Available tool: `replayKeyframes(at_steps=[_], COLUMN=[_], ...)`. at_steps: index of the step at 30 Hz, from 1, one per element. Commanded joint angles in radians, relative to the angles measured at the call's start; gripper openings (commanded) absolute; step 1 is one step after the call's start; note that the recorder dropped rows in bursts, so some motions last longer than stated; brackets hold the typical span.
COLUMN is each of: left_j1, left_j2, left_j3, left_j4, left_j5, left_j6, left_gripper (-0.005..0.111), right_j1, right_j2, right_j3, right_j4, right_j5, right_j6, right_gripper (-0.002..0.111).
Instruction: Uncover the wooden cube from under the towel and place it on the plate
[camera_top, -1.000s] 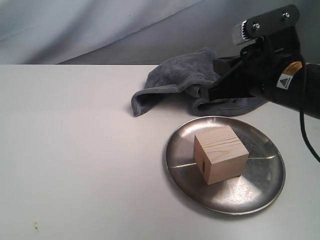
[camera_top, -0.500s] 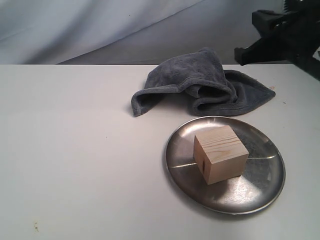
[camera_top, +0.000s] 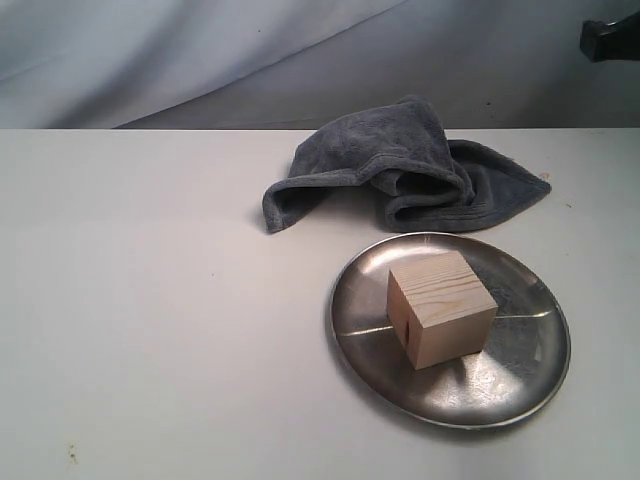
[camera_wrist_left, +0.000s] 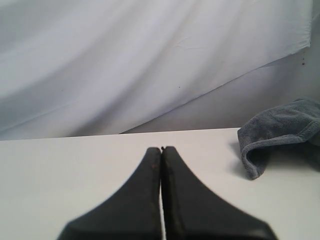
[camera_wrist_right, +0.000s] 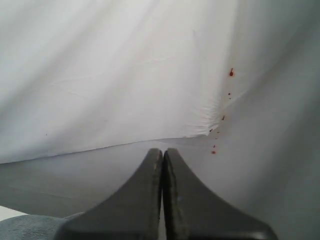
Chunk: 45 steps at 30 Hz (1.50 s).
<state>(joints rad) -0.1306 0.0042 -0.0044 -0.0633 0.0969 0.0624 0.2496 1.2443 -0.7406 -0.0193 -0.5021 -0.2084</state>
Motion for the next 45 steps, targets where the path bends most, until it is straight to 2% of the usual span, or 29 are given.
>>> replayKeyframes(at_steps=[1,7,14,19,23,27,40,45], left_j1=[0.002,0.002,0.002,0.002,0.002,0.002,0.002,0.002], left_j2=[-0.004,-0.004,-0.004,-0.004,-0.004,-0.004,-0.004,-0.004], left_j3=[0.004,0.004,0.004,0.004,0.004,0.004,0.004,0.004], left_j4=[-0.002,-0.002,-0.002,-0.002,-0.002,-0.002,-0.002,-0.002], left_j5=[-0.011,-0.011,-0.011,-0.011,-0.011,-0.011,-0.011,-0.011], left_j6=[-0.002,-0.002,-0.002,-0.002,-0.002,-0.002,-0.002,-0.002], left_gripper=[0.0,0.0,0.0,0.0,0.0,0.0,0.0,0.0], right_j1=[-0.01,-0.089,-0.251,-0.319,-0.321,-0.319,-0.317,-0.257], right_j2=[-0.023,-0.085,-0.273,-0.427,-0.528,-0.618,-0.911,-1.003], right_j3=[-0.006,0.029,0.167,0.238,0.258,0.258,0.431,0.46], right_j4=[-0.043,-0.043,-0.043,-0.043,-0.069,-0.131,-0.153,-0.163], right_j5=[0.018,0.033,0.007,0.083,0.211,0.346,0.357,0.426], right_j6=[-0.047,-0.053,-0.046,-0.021,-0.016,0.1,0.208,0.216], right_gripper=[0.0,0.0,0.0,0.0,0.0,0.0,0.0,0.0])
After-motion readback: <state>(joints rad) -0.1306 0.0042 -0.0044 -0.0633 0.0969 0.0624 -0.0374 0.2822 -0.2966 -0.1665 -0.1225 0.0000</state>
